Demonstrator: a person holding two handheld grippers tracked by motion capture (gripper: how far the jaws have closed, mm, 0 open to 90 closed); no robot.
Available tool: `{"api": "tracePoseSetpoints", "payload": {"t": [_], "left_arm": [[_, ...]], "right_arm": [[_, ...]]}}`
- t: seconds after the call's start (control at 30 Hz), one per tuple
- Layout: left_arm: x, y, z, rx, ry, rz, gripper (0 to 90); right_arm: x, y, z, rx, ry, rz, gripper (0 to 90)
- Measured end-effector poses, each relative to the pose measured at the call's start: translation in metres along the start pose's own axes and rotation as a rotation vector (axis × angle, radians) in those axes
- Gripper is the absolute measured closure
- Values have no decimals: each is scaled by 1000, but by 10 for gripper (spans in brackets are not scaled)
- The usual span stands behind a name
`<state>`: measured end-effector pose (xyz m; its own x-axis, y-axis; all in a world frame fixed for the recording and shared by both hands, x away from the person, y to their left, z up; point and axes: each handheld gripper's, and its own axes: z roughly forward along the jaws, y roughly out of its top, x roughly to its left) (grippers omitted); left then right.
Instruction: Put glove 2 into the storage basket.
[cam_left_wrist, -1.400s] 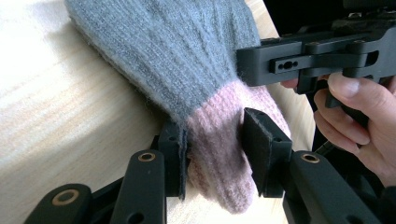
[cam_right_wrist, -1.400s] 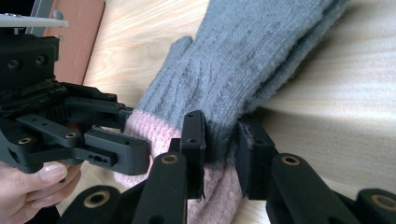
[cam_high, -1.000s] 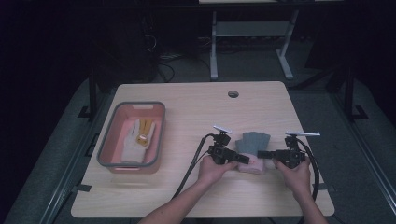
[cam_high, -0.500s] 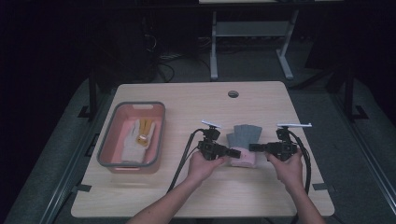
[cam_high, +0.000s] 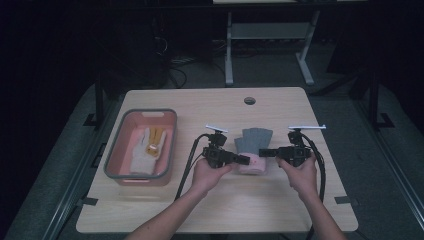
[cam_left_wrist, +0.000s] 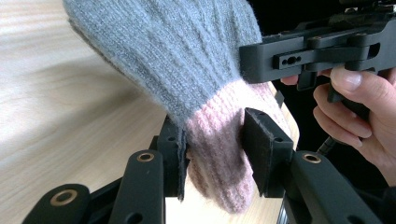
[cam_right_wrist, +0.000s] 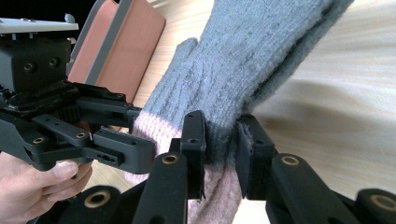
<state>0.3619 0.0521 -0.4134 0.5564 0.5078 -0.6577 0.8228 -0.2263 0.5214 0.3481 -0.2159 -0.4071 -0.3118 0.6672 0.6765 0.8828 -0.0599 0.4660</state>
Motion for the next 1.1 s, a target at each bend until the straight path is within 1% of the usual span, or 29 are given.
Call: {"api": "tracePoseSetpoints", "payload": {"t": [0.13, 0.17, 0.27, 0.3, 0.4, 0.43, 0.47, 0.57, 0.63, 0.73, 0.87, 0.9, 0.93, 1.1], "left_arm": [[0, 0, -4, -9, 4, 1, 609], [1, 1, -8, -15, 5, 4, 609], [1, 1, -12, -15, 11, 5, 609], [2, 1, -17, -20, 13, 1, 609], [2, 2, -21, -25, 17, 2, 608], [3, 2, -23, -28, 17, 6, 608], [3, 2, -26, -32, 18, 5, 608], [5, 2, -35, -41, 25, 5, 608], [5, 2, -37, -46, 26, 6, 608], [7, 3, -46, -54, 31, 4, 607], [8, 3, -52, -59, 37, 2, 607], [9, 3, -54, -61, 37, 4, 607], [9, 3, -58, -64, 42, 1, 607], [11, 3, -65, -79, 46, -1, 606]], "right_arm": [[4, 3, 2, 2, 0, -9, 745], [6, 5, 3, 3, 7, -9, 745], [10, 7, 5, 6, 7, -16, 745], [13, 9, 7, 7, 8, -25, 744], [17, 11, 9, 11, 10, -34, 744], [21, 13, 12, 14, 10, -41, 744], [21, 13, 12, 14, 10, -41, 744], [29, 18, 16, 22, 14, -58, 744], [32, 19, 17, 25, 15, -58, 744], [38, 24, 21, 26, 24, -67, 744], [43, 27, 25, 31, 31, -72, 744], [45, 29, 28, 32, 32, -80, 744], [47, 29, 29, 34, 35, -81, 744], [53, 33, 35, 38, 44, -87, 744]]}}
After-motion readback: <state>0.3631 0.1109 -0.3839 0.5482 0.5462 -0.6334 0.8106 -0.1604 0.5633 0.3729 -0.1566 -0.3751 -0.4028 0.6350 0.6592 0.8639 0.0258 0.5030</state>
